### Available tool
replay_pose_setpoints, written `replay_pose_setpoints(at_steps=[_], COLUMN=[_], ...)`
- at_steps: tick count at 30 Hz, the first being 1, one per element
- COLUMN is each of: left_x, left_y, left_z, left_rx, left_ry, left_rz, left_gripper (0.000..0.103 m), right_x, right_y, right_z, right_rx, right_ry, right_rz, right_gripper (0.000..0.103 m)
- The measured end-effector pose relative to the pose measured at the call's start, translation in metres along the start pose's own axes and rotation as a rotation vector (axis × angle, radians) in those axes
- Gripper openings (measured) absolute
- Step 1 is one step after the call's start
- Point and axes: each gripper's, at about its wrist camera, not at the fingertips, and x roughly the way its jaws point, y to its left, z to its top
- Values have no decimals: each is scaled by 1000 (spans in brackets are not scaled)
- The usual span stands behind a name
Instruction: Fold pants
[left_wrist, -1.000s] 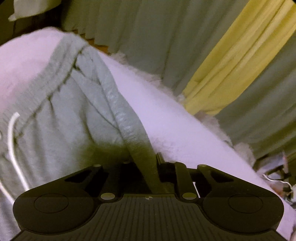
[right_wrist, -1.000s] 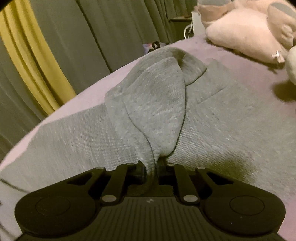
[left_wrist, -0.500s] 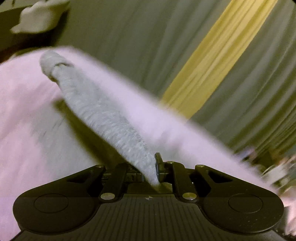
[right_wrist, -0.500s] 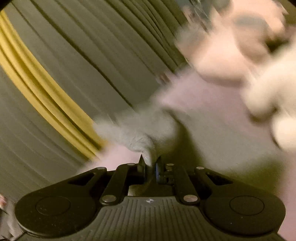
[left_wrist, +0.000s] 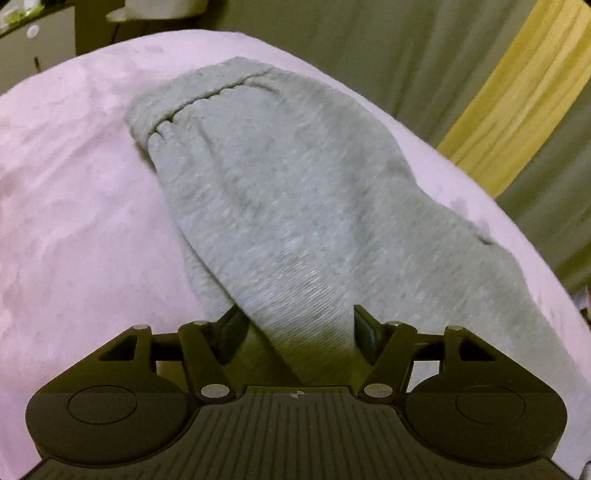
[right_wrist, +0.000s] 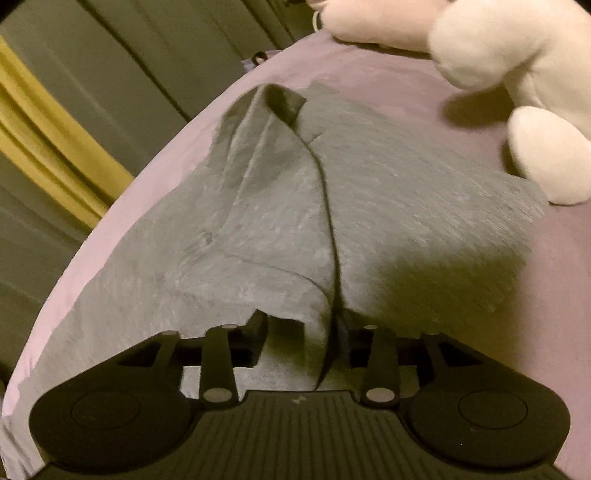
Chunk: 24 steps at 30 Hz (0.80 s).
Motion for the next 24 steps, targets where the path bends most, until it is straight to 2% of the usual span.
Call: replay_pose_setpoints(at_steps=[6, 8, 10, 12, 14, 17, 20, 21, 23, 24], left_x=[-5, -7, -8, -6, -8, -9, -8, -8, -6, -6], left_y=[14, 15, 21, 23, 23, 23, 21, 21, 20, 20], left_z=[-2, -3, -2, 0, 0, 0, 0, 0, 0, 0], left_rx=[-31, -40, -50, -62, -67, -64, -54, -52, -53, -55], left_ry=[-12, -13, -9, -1, 7, 15, 14, 13, 15, 15], left_rz=[-22, -30, -37, -43, -45, -40, -33, -32, -30, -31], left_gripper=[56, 53, 50, 50, 50, 51, 51, 51, 51, 51], right_x=[0, -1, -9, -18, -22, -6, 26, 35, 51, 55], right_y=[5, 9, 14, 25, 47, 88, 115, 118, 117, 111], right_z=[-5, -4, -4, -5, -9, -24, -37, -37, -32, -29], right_rx=[-44, -62, -86, -146, -287, -597, -834, -873, -889, -861], right_ry=[1, -12, -50, -108, -161, -173, -193, -194, -172, -155], right_rz=[-18, -40, -94, -172, -232, -317, -436, -473, -504, -485], right_gripper=[47, 54, 67, 71, 72, 85, 84, 81, 46, 7])
